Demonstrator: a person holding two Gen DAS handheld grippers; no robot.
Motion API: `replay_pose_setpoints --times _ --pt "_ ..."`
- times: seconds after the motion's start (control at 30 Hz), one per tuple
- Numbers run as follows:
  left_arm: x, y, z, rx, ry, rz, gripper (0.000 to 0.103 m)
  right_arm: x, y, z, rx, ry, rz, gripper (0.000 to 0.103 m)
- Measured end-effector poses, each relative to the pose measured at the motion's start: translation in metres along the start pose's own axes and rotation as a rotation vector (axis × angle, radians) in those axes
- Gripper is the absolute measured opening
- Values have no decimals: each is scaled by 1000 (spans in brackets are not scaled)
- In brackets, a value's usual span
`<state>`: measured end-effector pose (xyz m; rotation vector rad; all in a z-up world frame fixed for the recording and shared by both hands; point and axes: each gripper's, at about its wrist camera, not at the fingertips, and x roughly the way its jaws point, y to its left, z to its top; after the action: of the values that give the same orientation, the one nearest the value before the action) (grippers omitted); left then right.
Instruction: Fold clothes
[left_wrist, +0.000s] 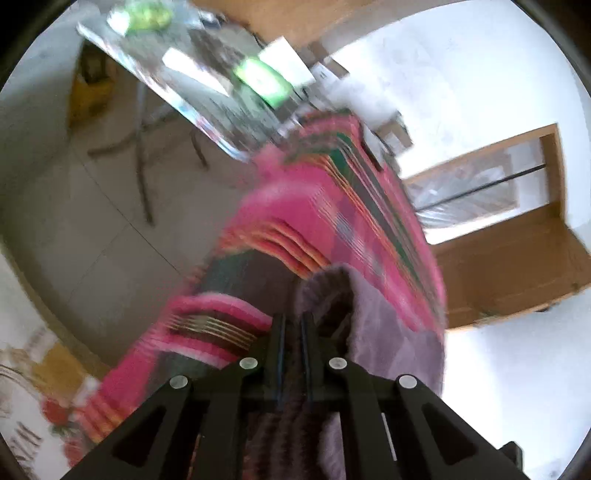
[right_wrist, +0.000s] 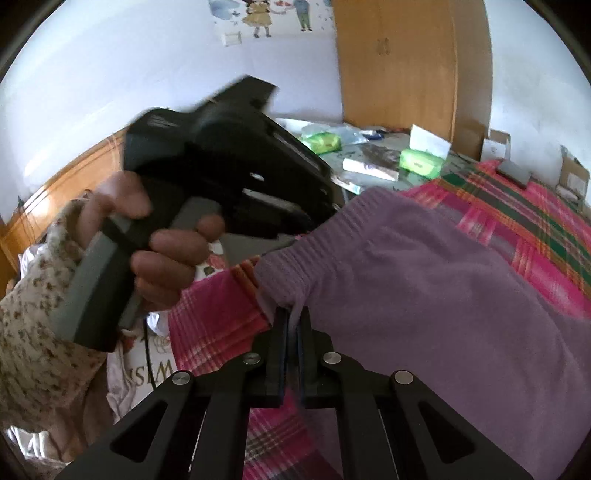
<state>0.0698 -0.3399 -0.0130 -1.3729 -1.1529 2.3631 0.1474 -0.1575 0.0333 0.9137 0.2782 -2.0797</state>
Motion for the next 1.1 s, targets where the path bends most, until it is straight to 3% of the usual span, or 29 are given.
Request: replay_pose_setpoints --times 0.3,0.5,0.67,0.9,1.1 --pt "-28 -12 -8 30 -48 12 6 3 2 -4 17 19 2 8" --pt "-43 -62 -24 190 -123 78 12 1 1 -4 30 39 22 9" --pt "-34 -90 -30 258 -82 62 12 -14 -4 -5 56 30 68 16" --pt "-13 -96 -35 246 -28 103 12 -67 -39 -19 118 -44 95 17" --pt "10 -113 -53 290 28 110 12 -152 -119 -50 236 -158 -128 18"
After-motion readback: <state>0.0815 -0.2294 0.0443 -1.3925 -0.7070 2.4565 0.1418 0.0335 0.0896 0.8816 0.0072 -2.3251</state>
